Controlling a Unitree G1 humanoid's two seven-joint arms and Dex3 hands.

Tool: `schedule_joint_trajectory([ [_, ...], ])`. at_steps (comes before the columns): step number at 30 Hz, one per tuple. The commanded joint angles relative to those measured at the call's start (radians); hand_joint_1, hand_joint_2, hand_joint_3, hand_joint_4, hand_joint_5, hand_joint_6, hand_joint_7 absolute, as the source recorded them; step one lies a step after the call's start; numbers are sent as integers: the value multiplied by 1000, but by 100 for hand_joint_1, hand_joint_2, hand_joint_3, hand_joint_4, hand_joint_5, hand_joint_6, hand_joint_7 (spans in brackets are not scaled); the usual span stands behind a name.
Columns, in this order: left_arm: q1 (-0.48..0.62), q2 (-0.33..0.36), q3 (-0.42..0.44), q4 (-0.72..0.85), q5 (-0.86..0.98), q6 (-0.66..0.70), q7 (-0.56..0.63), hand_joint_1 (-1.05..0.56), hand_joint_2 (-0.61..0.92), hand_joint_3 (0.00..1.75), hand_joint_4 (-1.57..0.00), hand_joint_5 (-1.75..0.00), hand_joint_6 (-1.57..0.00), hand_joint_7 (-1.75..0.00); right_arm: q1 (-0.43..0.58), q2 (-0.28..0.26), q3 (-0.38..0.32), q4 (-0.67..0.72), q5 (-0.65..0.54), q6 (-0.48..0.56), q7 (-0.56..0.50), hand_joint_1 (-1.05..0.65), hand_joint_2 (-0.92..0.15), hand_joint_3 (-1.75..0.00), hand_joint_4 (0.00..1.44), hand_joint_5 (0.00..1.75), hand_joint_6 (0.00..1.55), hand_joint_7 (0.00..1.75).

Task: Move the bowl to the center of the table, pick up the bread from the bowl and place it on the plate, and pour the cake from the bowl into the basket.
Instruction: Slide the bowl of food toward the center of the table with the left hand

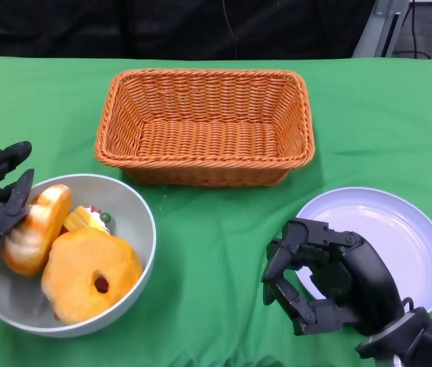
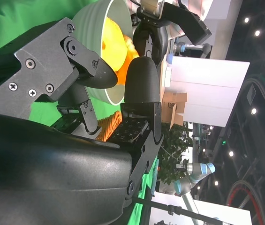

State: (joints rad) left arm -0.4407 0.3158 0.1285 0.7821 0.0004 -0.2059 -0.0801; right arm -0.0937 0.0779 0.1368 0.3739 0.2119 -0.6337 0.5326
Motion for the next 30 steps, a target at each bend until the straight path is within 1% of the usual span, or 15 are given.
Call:
schedule_joint_trajectory([
  [1,36,-27,-10,-29,2,53,9,-54,92,60,-61,0,-47,0,-4,-8,-5,-11,-3,-14,-4,-4,-45,-119,84,162,79,128],
  [6,68,-58,-13,-113,-17,105,-12,-53,92,64,-59,0,-43,0,-1,-6,-3,-13,-3,-15,-6,-3,-45,-119,85,162,79,128],
  [9,78,-65,-10,-142,-18,129,-12,-52,92,65,-59,0,-44,0,-1,-5,-4,-12,-4,-18,-8,-3,-45,-119,85,161,79,128],
  [12,96,-96,-19,-184,-19,157,-9,-53,92,65,-62,-1,-45,-1,2,-8,-2,-18,-4,-10,-9,-2,-45,-119,84,160,79,127],
  [16,109,-119,-14,-222,-44,199,-24,-54,92,65,-60,0,-45,-1,1,-7,-2,-16,-5,-15,-10,-2,-46,-119,84,160,79,127],
  [30,148,-162,-28,-350,-87,309,-43,-58,92,61,-58,0,-43,0,1,-5,-1,-8,-2,-24,-8,0,-48,-117,83,161,78,128],
])
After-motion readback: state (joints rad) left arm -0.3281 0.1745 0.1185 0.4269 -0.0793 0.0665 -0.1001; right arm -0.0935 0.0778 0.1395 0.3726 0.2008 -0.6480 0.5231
